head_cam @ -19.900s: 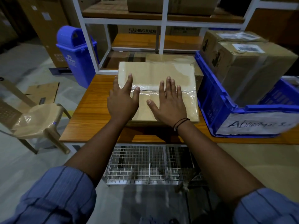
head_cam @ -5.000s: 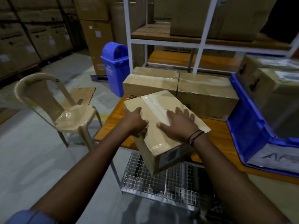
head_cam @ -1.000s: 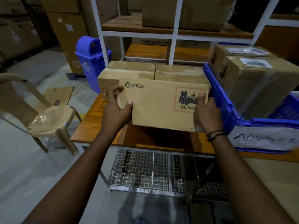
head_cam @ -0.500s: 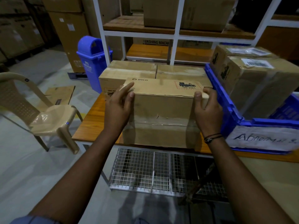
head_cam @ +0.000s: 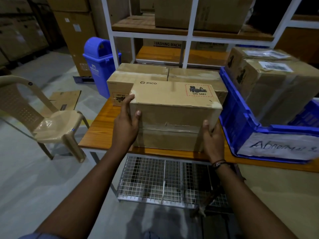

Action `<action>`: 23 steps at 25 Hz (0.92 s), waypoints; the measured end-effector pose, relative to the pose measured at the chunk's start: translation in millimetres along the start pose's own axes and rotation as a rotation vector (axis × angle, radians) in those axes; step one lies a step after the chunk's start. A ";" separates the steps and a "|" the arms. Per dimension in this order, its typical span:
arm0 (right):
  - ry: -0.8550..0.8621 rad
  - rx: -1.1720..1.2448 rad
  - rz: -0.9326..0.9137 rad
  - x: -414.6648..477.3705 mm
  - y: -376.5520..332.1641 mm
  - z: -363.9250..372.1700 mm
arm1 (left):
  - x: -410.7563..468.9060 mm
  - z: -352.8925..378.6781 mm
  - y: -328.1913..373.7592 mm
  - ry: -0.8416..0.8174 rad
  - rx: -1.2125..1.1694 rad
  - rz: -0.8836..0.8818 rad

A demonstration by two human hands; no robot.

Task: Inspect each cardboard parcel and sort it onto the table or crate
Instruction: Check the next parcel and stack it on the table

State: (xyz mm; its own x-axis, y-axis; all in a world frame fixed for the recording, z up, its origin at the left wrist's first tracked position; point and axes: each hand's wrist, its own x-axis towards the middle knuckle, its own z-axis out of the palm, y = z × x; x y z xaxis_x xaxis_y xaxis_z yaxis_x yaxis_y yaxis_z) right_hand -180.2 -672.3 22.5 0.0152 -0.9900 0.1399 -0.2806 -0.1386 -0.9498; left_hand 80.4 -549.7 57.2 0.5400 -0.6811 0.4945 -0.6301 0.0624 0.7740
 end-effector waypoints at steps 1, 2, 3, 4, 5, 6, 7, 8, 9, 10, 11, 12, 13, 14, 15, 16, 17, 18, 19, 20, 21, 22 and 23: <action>0.026 0.131 0.087 5.8 3.0 -2.0 | 1.8 -2.8 -1.3 0.006 -0.010 -0.003; 0.053 0.301 0.206 9.2 2.5 -4.4 | 3.7 -6.6 -2.2 0.008 -0.030 -0.004; 0.069 0.439 0.348 13.8 6.5 -5.2 | 6.2 -10.6 -4.3 0.008 -0.056 -0.007; 0.052 0.487 0.450 17.3 10.5 -5.1 | 9.0 -14.9 -8.2 0.001 -0.082 -0.015; 0.000 0.464 0.503 18.1 12.7 -2.8 | 12.1 -19.7 -11.8 -0.010 -0.113 -0.027; -0.077 0.422 0.542 14.6 12.4 0.1 | 13.8 -25.1 -14.7 -0.021 -0.139 -0.043; -0.152 0.415 0.574 10.5 8.3 3.4 | 15.5 -30.2 -19.0 -0.027 -0.162 -0.065; -0.217 0.467 0.577 6.7 0.6 5.9 | 17.1 -35.2 -21.4 -0.028 -0.178 -0.094; -0.231 0.529 0.549 6.3 -6.5 8.7 | 18.5 -39.6 -23.8 -0.022 -0.184 -0.122; -0.200 0.581 0.498 6.2 -16.4 10.1 | 20.5 -43.5 -24.3 -0.007 -0.153 -0.142; -0.139 0.596 0.430 7.6 -24.7 9.9 | 23.3 -46.6 -23.3 0.018 -0.084 -0.153; -0.055 0.573 0.349 8.5 -34.5 8.2 | 26.3 -48.6 -20.7 0.039 0.014 -0.139; 0.056 0.514 0.247 10.7 -45.8 6.6 | 29.9 -48.3 -17.6 0.040 0.085 -0.102; 0.155 0.431 0.123 13.7 -58.6 3.9 | 32.4 -46.1 -12.1 0.012 0.107 -0.059; 0.205 0.352 -0.018 17.4 -71.0 2.9 | 33.3 -41.9 -6.2 -0.023 0.089 -0.029; 0.209 0.298 -0.151 20.5 -81.5 3.3 | 32.9 -36.6 -2.3 -0.048 0.064 -0.019; 0.197 0.247 -0.264 23.6 -90.1 4.9 | 31.5 -31.2 0.4 -0.057 0.042 -0.021; 0.186 0.200 -0.351 26.0 -97.1 7.0 | 29.3 -26.2 2.8 -0.057 0.020 -0.035; 0.183 0.163 -0.415 26.7 -99.9 10.3 | 25.7 -21.7 -0.5 -0.060 -0.011 -0.049; 0.188 0.137 -0.456 25.2 -101.0 13.2 | 20.9 -17.6 -7.1 -0.070 -0.047 -0.070; 0.194 0.119 -0.476 23.0 -97.8 16.3 | 14.0 -14.8 -14.3 -0.082 -0.090 -0.105; 0.197 0.105 -0.470 20.1 -90.9 19.3 | 7.0 -12.7 -20.8 -0.082 -0.157 -0.165; 0.187 0.087 -0.433 17.8 -79.7 23.0 | 1.9 -10.6 -25.2 -0.076 -0.244 -0.238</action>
State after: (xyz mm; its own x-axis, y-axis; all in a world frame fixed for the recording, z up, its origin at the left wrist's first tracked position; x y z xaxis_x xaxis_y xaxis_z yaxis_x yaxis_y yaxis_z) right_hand -135.5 -679.5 94.2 -0.0623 -0.8203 0.5685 -0.2052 -0.5470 -0.8116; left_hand 103.2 -544.9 42.8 0.6067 -0.7495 0.2646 -0.3347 0.0611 0.9403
